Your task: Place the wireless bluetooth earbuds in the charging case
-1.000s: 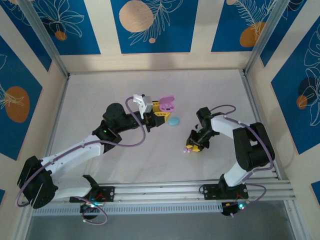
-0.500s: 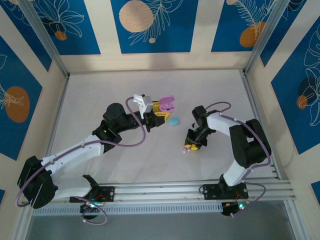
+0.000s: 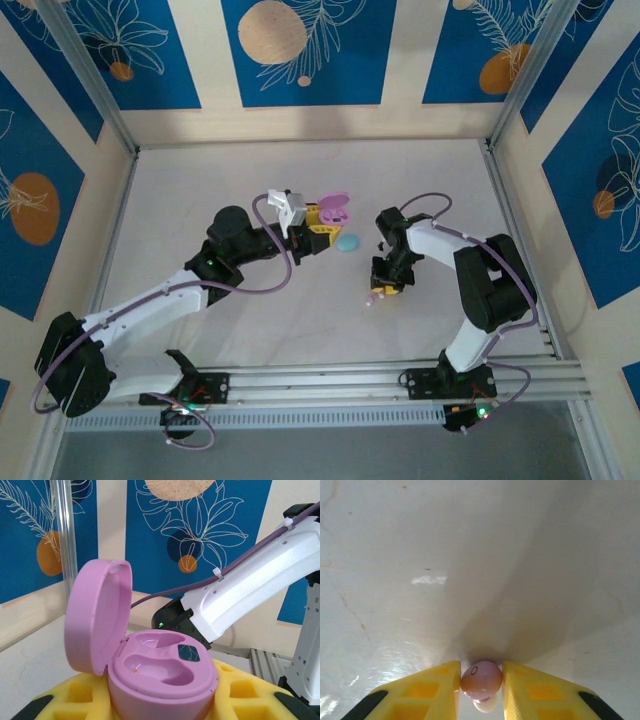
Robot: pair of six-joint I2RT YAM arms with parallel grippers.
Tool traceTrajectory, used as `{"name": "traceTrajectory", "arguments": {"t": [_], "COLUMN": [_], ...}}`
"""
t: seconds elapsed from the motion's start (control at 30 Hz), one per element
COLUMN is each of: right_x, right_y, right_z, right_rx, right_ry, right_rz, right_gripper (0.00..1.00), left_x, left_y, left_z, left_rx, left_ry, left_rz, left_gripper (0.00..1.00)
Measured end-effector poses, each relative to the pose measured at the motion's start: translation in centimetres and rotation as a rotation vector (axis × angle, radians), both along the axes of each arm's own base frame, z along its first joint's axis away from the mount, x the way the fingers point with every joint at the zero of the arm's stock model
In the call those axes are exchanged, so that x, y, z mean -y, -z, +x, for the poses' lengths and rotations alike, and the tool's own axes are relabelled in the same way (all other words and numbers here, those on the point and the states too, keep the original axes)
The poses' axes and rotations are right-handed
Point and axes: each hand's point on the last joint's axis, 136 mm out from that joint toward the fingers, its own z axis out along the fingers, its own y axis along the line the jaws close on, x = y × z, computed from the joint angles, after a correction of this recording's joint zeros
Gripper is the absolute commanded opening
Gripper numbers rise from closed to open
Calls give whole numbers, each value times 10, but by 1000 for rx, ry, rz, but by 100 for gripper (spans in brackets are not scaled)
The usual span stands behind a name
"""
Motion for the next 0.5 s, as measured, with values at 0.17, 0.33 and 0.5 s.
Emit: {"name": "traceTrajectory", "arguments": {"t": [0.17,0.33,0.5], "right_x": [9,10,11], "right_y": [2,2,2], "right_z": [-3,-3,-1], "right_rx": [-3,-7,-12], "right_ry": [-23,-13,39], "right_rz": [-50,-56,-47], "right_gripper": [32,33,30], "left_x": [0,0,0], "left_y": [0,0,0], "left_z": [0,0,0], "left_rx": [0,0,0], "left_ry": [0,0,0], "left_rz": [0,0,0], "left_gripper": [30,30,30]}}
